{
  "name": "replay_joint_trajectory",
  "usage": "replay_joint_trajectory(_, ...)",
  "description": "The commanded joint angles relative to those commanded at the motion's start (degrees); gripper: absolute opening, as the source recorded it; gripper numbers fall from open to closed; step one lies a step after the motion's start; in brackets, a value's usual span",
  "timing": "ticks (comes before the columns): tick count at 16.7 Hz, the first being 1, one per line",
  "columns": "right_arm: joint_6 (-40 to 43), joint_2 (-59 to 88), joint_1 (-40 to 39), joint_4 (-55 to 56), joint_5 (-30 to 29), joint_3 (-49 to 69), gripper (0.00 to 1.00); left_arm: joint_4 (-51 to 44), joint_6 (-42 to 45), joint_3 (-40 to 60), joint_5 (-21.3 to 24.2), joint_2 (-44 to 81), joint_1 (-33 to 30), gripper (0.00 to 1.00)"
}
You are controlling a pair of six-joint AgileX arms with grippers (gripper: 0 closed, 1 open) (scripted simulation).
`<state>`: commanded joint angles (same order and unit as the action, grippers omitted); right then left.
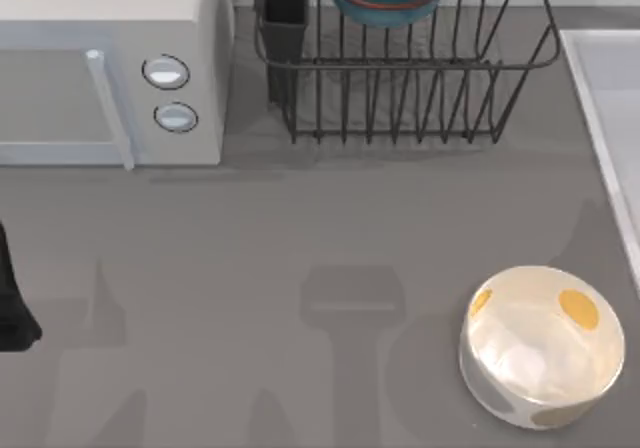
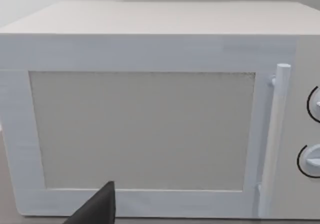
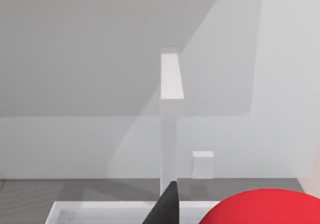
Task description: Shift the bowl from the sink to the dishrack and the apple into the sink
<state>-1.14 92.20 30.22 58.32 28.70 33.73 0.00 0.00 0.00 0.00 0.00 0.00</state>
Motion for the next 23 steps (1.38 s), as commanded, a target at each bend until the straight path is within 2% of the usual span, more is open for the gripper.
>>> replay_joint_trajectory(10, 0.18, 30.41, 0.12, 36.17, -0.30, -4.94, 0.00, 0.00, 0.00, 0.00, 0.00, 0.00, 0.00, 1.00)
replay_joint_trajectory(13, 0.30, 34.55, 0.03, 40.76, -0.47, -5.65, 0.00, 0.00, 0.00, 0.00, 0.00, 0.00, 0.00, 1.00)
replay_joint_trajectory(17, 0.31, 34.80, 0.03, 41.04, -0.49, -5.69, 0.00, 0.00, 0.00, 0.00, 0.00, 0.00, 0.00, 1.00)
replay_joint_trajectory(23, 0.31, 34.80, 0.03, 41.04, -0.49, -5.69, 0.45, 0.00, 0.00, 0.00, 0.00, 0.00, 0.00, 1.00)
